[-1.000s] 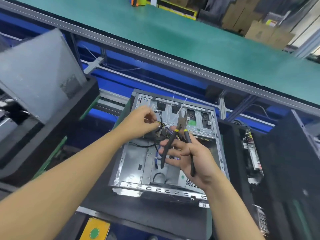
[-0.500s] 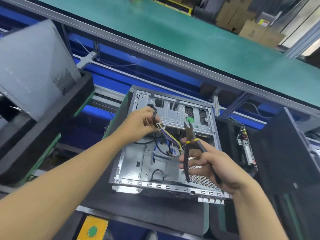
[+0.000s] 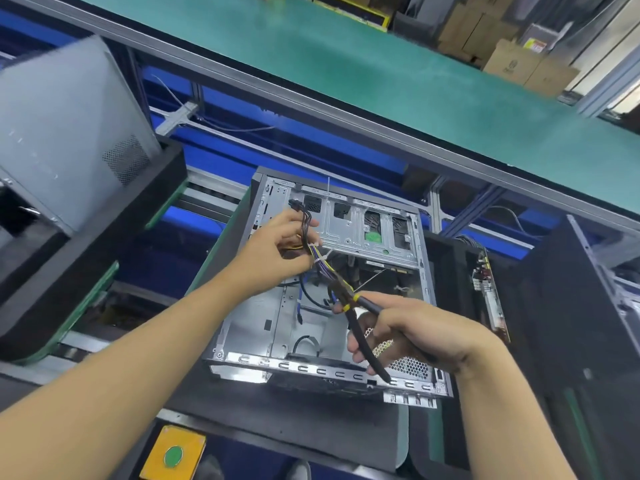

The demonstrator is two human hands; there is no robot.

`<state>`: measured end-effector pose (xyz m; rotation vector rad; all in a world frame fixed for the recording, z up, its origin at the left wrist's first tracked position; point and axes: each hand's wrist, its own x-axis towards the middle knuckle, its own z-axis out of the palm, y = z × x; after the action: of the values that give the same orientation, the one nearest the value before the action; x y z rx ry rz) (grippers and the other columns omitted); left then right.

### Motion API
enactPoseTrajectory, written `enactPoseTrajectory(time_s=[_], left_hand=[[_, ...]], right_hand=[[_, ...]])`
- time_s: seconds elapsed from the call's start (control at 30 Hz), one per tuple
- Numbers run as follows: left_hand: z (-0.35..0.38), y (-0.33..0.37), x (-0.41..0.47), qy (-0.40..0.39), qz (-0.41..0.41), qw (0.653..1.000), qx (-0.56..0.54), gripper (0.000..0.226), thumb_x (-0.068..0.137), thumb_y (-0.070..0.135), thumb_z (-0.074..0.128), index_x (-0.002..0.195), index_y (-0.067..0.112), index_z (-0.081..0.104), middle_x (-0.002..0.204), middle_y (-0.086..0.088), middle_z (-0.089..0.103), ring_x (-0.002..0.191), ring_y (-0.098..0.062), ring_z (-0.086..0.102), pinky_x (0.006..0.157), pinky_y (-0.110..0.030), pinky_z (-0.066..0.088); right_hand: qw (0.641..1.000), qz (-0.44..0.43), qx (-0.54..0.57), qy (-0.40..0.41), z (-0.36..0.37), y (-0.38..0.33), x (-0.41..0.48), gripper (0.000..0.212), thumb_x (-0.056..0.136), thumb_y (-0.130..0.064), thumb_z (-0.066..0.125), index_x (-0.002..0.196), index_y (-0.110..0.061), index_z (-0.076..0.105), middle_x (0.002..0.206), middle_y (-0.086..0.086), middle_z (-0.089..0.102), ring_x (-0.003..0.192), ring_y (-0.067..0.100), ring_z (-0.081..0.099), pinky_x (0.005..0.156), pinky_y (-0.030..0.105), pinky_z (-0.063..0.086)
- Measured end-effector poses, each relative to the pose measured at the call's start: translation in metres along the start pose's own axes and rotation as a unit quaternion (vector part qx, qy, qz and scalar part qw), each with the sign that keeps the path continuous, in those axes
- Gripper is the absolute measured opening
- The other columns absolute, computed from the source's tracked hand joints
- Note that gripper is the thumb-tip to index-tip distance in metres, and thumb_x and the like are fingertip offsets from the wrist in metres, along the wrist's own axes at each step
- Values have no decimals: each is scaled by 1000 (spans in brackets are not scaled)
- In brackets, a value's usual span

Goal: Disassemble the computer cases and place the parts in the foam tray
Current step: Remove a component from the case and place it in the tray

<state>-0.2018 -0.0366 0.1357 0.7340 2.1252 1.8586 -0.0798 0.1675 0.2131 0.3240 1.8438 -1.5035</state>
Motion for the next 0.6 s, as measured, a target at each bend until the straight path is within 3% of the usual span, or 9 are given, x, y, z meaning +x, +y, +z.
enactPoseTrajectory(time_s=[0.07, 0.17, 0.4, 0.5, 0.6], left_hand=[[1, -2, -1, 1, 1, 1000, -1, 27, 83, -8, 69, 97, 15, 70, 115, 0, 66, 97, -6, 69, 88, -15, 49], [0, -3, -1, 5, -2, 1000, -6, 30, 82, -6, 71, 101, 17, 72, 106, 7, 69, 98, -8, 70, 89, -13, 49], [-2, 0, 1, -18, 8, 1000, 18, 35, 84, 5, 76, 111, 26, 74, 110, 16, 64, 101, -1, 68, 89, -10, 47], [-3, 6, 2, -11, 48, 995, 86, 35, 84, 12, 78, 114, 28, 73, 108, 9, 65, 102, -3, 65, 91, -16, 49], [-2, 13, 5, -14, 91, 984, 153, 31, 83, 14, 79, 113, 19, 75, 102, 2, 64, 97, -6, 63, 88, -19, 49]], right_hand=[[1000, 1, 9, 7, 0, 1, 3, 55, 87, 7, 34, 126, -17, 63, 94, 19, 67, 90, 33, 67, 87, 55, 55], [999, -1, 39, 0, -5, 3, 2, 53, 79, -1, 42, 121, -21, 68, 95, 20, 69, 93, 36, 68, 86, 52, 57], [999, 12, 39, 8, -17, -1, -3, 55, 69, -9, 46, 116, -24, 72, 95, 22, 67, 89, 36, 69, 83, 55, 57], [999, 12, 42, 13, -17, -4, -5, 56, 68, -10, 48, 117, -23, 71, 93, 22, 66, 87, 36, 68, 83, 57, 56], [999, 21, 32, 13, -17, -8, -7, 57, 66, -11, 50, 117, -24, 71, 90, 19, 67, 84, 35, 68, 78, 52, 59]])
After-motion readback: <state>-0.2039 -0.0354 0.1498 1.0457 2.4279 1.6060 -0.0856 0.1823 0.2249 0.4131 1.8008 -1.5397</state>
